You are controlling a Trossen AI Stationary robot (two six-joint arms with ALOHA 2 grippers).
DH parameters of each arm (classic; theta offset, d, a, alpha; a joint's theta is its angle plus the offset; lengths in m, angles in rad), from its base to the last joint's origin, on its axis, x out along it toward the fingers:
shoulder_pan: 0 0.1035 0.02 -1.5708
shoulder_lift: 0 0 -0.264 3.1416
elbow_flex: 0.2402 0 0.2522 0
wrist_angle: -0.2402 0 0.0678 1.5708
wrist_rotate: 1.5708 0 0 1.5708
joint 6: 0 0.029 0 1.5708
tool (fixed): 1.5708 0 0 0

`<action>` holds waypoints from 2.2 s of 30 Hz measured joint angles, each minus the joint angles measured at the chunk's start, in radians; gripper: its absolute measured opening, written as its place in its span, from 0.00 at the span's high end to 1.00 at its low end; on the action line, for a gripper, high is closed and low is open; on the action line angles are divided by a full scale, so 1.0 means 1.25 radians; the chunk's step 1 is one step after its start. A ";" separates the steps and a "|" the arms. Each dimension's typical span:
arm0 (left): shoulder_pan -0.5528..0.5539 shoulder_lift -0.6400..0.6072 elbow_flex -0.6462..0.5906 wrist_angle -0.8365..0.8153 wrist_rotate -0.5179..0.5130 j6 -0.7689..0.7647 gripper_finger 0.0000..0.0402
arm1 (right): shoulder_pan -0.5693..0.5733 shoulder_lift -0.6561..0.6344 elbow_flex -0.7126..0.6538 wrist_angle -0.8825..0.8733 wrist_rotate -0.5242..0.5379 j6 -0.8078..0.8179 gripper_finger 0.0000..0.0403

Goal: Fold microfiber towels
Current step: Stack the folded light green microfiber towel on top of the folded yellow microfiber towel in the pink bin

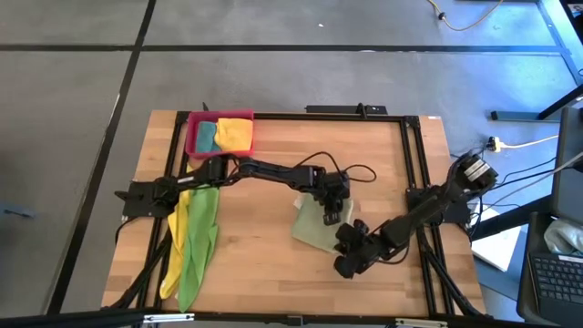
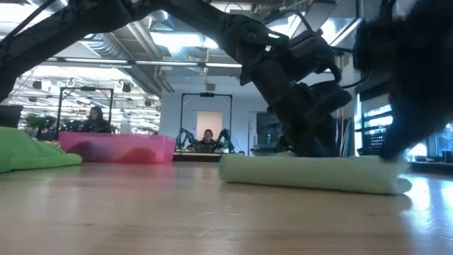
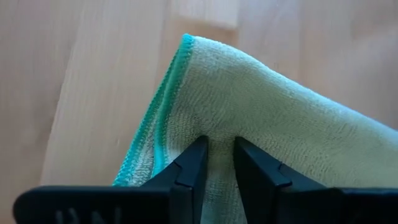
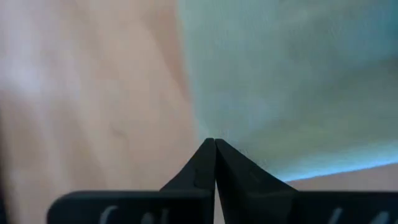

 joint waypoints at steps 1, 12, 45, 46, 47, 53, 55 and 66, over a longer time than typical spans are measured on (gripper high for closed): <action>0.004 -0.005 -0.001 -0.020 0.000 -0.004 0.81 | 0.000 -0.010 0.013 0.002 0.000 -0.022 0.97; 0.091 -0.126 -0.002 -0.148 -0.055 0.015 0.81 | 0.015 -0.153 0.127 -0.314 0.124 0.022 0.95; 0.013 -0.555 -0.001 -0.451 -0.208 0.048 0.81 | -0.111 -0.352 -0.324 0.052 0.009 0.714 0.42; 0.003 -0.572 -0.001 -0.463 -0.218 0.037 0.81 | -0.131 -0.352 -0.324 0.050 -0.012 0.691 0.42; -0.006 -0.588 -0.001 -0.482 -0.231 0.030 0.81 | -0.154 -0.352 -0.324 0.047 -0.033 0.665 0.43; -0.058 -0.684 -0.001 -0.562 -0.314 -0.010 0.81 | -0.280 -0.309 -0.325 0.067 -0.122 0.538 0.43; -0.069 -0.708 -0.001 -0.592 -0.342 -0.019 0.81 | -0.317 -0.277 -0.325 0.124 -0.157 0.487 0.43; -0.126 -0.868 -0.162 -0.620 -0.389 -0.050 0.81 | -0.383 -0.169 -0.322 0.308 -0.293 0.366 0.43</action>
